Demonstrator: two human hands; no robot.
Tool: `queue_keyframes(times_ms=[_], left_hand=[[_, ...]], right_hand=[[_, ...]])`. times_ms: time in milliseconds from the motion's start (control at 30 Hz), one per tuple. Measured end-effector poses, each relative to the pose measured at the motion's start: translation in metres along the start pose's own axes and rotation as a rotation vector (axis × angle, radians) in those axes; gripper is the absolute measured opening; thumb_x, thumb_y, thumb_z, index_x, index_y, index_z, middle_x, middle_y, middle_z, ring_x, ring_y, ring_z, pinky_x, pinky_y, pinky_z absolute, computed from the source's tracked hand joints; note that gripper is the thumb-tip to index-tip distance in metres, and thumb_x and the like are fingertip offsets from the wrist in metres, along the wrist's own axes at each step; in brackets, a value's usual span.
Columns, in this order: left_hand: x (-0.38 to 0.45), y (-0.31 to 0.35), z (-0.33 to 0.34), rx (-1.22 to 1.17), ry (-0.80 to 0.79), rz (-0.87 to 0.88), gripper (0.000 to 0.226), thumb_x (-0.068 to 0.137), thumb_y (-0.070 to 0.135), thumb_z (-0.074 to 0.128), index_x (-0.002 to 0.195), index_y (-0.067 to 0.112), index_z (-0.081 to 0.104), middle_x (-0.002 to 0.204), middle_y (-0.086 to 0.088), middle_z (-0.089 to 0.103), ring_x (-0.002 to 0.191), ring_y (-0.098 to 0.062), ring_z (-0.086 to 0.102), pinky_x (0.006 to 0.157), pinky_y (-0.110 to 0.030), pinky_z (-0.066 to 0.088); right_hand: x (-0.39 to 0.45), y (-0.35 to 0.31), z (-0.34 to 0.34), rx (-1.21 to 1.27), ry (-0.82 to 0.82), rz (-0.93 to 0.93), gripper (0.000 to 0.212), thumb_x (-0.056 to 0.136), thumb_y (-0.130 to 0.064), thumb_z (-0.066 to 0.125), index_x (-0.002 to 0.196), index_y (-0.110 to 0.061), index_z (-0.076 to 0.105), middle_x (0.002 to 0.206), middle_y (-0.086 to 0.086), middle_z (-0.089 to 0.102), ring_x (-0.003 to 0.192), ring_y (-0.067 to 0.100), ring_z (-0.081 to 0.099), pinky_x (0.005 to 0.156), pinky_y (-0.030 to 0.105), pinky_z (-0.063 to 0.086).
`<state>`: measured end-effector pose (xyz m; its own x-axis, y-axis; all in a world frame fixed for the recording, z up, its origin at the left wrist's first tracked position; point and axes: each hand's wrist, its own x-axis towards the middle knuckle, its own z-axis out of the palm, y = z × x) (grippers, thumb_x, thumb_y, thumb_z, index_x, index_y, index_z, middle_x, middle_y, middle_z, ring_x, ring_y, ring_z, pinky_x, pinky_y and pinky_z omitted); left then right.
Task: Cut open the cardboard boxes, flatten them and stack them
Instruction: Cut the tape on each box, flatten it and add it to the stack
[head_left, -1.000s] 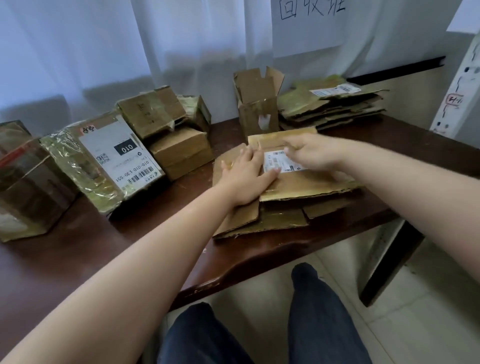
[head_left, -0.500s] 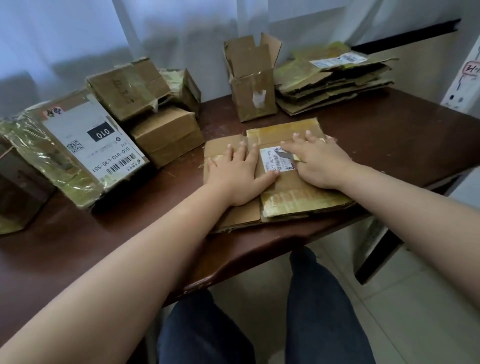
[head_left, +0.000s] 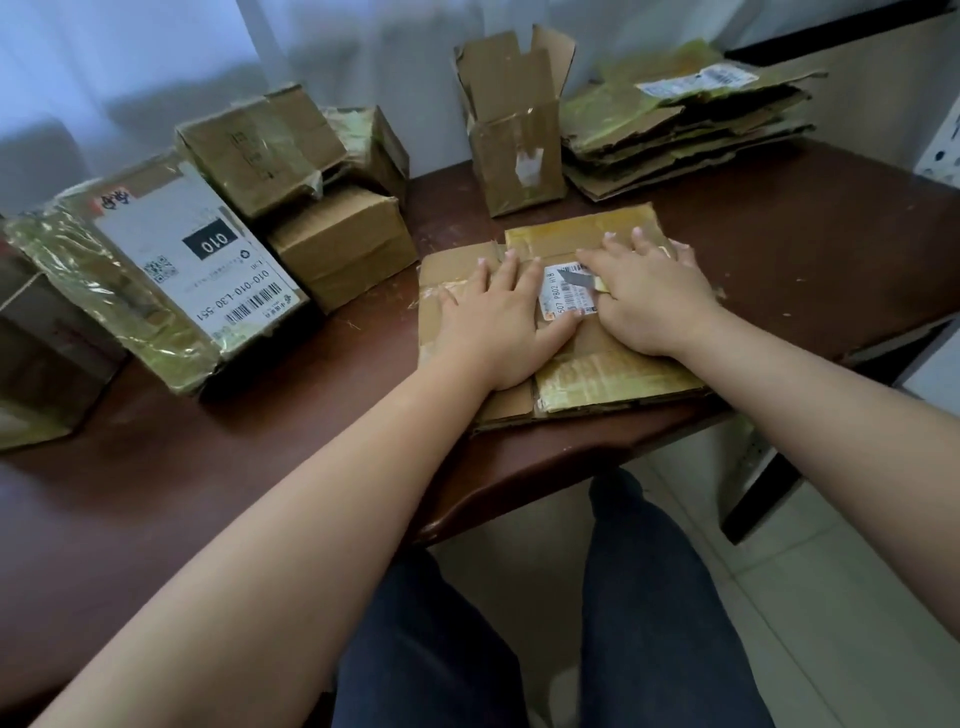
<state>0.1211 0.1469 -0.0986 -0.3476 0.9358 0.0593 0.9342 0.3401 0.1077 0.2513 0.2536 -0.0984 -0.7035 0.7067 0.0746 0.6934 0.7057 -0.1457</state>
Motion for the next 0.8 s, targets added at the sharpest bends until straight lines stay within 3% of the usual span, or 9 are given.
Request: queue_keyframes(times_ms=[100, 200, 267, 367, 433, 600, 700, 800], left_hand=[[-0.007, 0.000, -0.007, -0.035, 0.137, 0.012, 0.077, 0.091, 0.066, 0.033, 0.154, 0.024, 0.016, 0.160, -0.004, 0.020, 0.147, -0.028, 0.015, 0.113, -0.060, 0.018], [-0.012, 0.000, -0.025, -0.075, 0.267, 0.022, 0.077, 0.091, 0.067, 0.032, 0.152, 0.023, 0.020, 0.154, -0.005, 0.033, 0.143, -0.027, 0.027, 0.111, -0.053, 0.026], [-0.012, -0.004, -0.042, -0.124, 0.304, -0.004, 0.078, 0.089, 0.069, 0.034, 0.151, 0.024, 0.022, 0.151, -0.005, 0.037, 0.140, -0.028, 0.032, 0.108, -0.052, 0.032], [-0.017, -0.012, -0.062, -0.222, 0.238, -0.099, 0.084, 0.087, 0.070, 0.039, 0.152, 0.020, 0.020, 0.155, -0.007, 0.031, 0.141, -0.028, 0.030, 0.110, -0.052, 0.033], [-0.023, -0.020, -0.067, -0.300, 0.160, -0.188, 0.090, 0.087, 0.070, 0.043, 0.153, 0.014, 0.017, 0.156, -0.011, 0.028, 0.141, -0.029, 0.030, 0.111, -0.046, 0.033], [-0.039, -0.029, -0.058, -0.351, -0.098, -0.408, 0.115, 0.073, 0.085, 0.042, 0.152, 0.006, 0.012, 0.151, -0.017, 0.034, 0.134, -0.034, 0.039, 0.104, -0.043, 0.041], [-0.045, -0.022, -0.050, -0.374, -0.166, -0.422, 0.121, 0.067, 0.087, 0.049, 0.151, 0.008, 0.014, 0.151, -0.016, 0.034, 0.133, -0.035, 0.040, 0.103, -0.043, 0.041], [-0.046, -0.018, -0.043, -0.396, -0.107, -0.423, 0.121, 0.062, 0.085, 0.059, 0.150, 0.011, 0.019, 0.151, -0.017, 0.033, 0.135, -0.035, 0.036, 0.107, -0.046, 0.039]], right_hand=[[-0.011, 0.000, -0.010, 0.118, 0.115, -0.028, 0.053, 0.097, -0.024, 0.039, 0.148, -0.016, 0.029, 0.152, 0.013, 0.034, 0.142, 0.032, 0.025, 0.112, 0.051, 0.023], [-0.021, 0.005, -0.033, 0.267, 0.287, -0.039, 0.044, 0.097, -0.023, 0.040, 0.140, -0.013, 0.038, 0.131, 0.018, 0.052, 0.121, 0.038, 0.045, 0.091, 0.046, 0.042], [-0.024, 0.010, -0.052, 0.282, 0.390, -0.016, 0.038, 0.099, -0.024, 0.039, 0.136, -0.015, 0.042, 0.123, 0.017, 0.056, 0.113, 0.038, 0.048, 0.080, 0.044, 0.043], [-0.025, 0.016, -0.073, 0.248, 0.458, 0.088, 0.032, 0.101, -0.025, 0.037, 0.130, -0.016, 0.045, 0.118, 0.012, 0.058, 0.107, 0.036, 0.053, 0.071, 0.037, 0.036], [-0.026, 0.018, -0.079, 0.225, 0.436, 0.190, 0.035, 0.101, -0.034, 0.036, 0.126, -0.013, 0.047, 0.121, 0.011, 0.057, 0.106, 0.036, 0.055, 0.071, 0.036, 0.034], [-0.039, 0.016, -0.070, 0.094, 0.112, 0.338, 0.078, 0.081, -0.077, 0.042, 0.117, -0.008, 0.054, 0.114, 0.010, 0.059, 0.105, 0.033, 0.058, 0.068, 0.033, 0.036], [-0.047, 0.018, -0.059, 0.072, 0.022, 0.340, 0.079, 0.075, -0.082, 0.044, 0.107, -0.010, 0.056, 0.099, 0.005, 0.057, 0.101, 0.031, 0.059, 0.067, 0.032, 0.038], [-0.052, 0.022, -0.048, 0.098, 0.022, 0.341, 0.071, 0.075, -0.083, 0.042, 0.092, -0.015, 0.052, 0.091, 0.002, 0.055, 0.094, 0.029, 0.059, 0.065, 0.032, 0.037]])
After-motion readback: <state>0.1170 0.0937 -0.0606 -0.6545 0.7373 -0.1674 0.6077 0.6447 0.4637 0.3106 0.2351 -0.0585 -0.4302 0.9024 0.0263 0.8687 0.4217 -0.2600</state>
